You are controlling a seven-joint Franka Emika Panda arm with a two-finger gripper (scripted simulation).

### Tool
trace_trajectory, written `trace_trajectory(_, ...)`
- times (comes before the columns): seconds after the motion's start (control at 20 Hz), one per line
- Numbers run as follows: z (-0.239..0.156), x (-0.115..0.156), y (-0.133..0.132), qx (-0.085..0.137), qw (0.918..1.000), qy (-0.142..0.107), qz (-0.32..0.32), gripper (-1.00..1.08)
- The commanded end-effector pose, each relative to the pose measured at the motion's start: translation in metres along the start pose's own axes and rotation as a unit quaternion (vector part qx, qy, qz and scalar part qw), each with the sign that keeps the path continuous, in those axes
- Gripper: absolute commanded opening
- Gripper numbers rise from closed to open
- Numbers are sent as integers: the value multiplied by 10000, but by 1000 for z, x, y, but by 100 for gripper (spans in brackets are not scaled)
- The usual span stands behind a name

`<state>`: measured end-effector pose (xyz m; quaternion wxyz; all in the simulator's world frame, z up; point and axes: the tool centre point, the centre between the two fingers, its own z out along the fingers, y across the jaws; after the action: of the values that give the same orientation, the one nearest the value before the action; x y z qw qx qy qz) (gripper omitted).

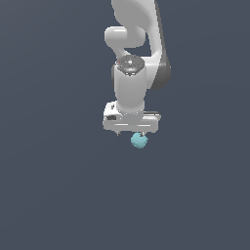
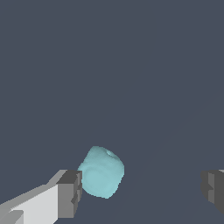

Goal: Pick up the object and move it to a goal position.

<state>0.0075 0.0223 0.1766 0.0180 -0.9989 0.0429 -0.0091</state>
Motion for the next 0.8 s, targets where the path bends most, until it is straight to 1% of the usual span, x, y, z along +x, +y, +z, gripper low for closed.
trace_trajectory(0.0, 4, -3, -3, -7, 9999, -7, 128, 100)
trace_trajectory(0.4, 26, -16, -15, -45, 9968, -28, 792, 100)
trace_trajectory(0.75, 50, -33, -28, -99, 9877, -41, 1561, 100)
